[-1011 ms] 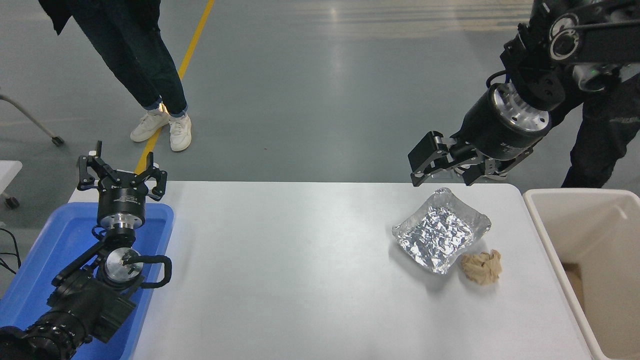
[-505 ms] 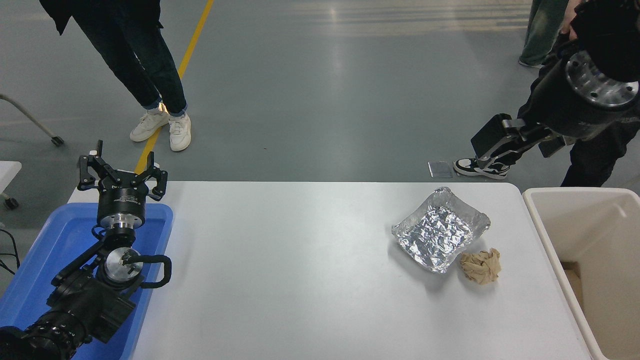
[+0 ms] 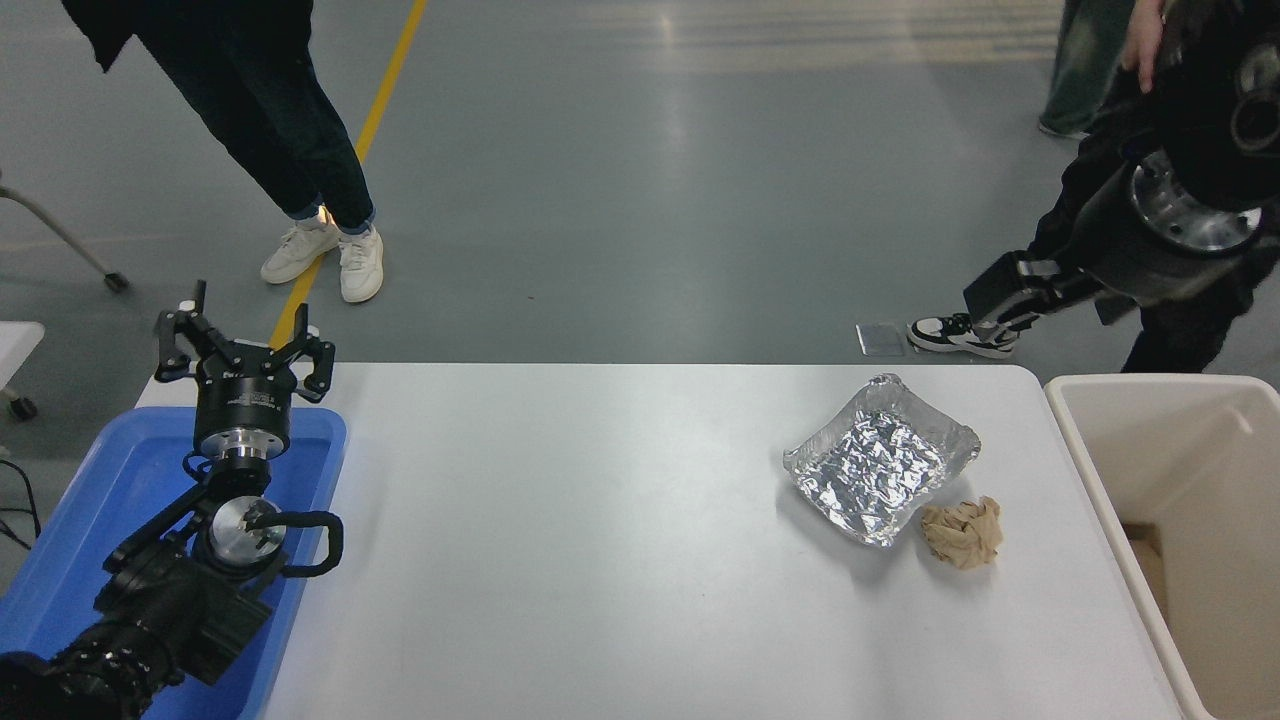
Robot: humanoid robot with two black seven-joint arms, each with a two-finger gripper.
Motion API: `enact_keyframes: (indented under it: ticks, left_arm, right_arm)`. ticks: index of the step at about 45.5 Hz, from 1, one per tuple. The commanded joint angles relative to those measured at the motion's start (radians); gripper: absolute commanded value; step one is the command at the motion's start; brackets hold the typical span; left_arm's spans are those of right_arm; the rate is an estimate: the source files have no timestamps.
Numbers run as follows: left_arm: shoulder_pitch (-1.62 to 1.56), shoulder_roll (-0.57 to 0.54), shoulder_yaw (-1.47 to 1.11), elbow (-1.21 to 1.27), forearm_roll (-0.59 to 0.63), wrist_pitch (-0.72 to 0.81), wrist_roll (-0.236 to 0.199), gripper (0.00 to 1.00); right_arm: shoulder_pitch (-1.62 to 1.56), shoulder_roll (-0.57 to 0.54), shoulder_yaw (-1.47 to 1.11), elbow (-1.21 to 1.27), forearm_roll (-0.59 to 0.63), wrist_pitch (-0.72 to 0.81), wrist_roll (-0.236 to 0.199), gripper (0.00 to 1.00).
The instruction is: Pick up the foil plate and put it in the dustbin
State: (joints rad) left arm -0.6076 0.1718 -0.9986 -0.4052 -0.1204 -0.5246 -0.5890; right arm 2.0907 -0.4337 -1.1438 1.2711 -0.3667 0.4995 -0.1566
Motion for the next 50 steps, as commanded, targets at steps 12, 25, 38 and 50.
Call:
enact_keyframes:
  ticks: [12,25,38,50]
  left_arm:
    - [0.0,0.0,0.0,0.0,0.001,0.0,0.0,0.99]
    - [0.0,0.0,0.0,0.0,0.001,0.0,0.0,0.99]
    - [0.0,0.0,0.0,0.0,0.001,0.0,0.0,0.99]
    - [0.0,0.0,0.0,0.0,-0.001,0.0,0.0,0.99]
  right_arm:
    - [-0.511,0.115,0.098,-0.411,0.261,-0.242,-0.1,1.0]
    - [-0.676,0.17,0.2,-0.495,0.35,-0.268,-0.1,1.0]
    - [-0.805,0.194,0.277,-0.578,0.338,-0.285,-0.104,1.0]
    - [-0.893,0.234,0.312,-0.648,0.33,-0.311,-0.139,1.0]
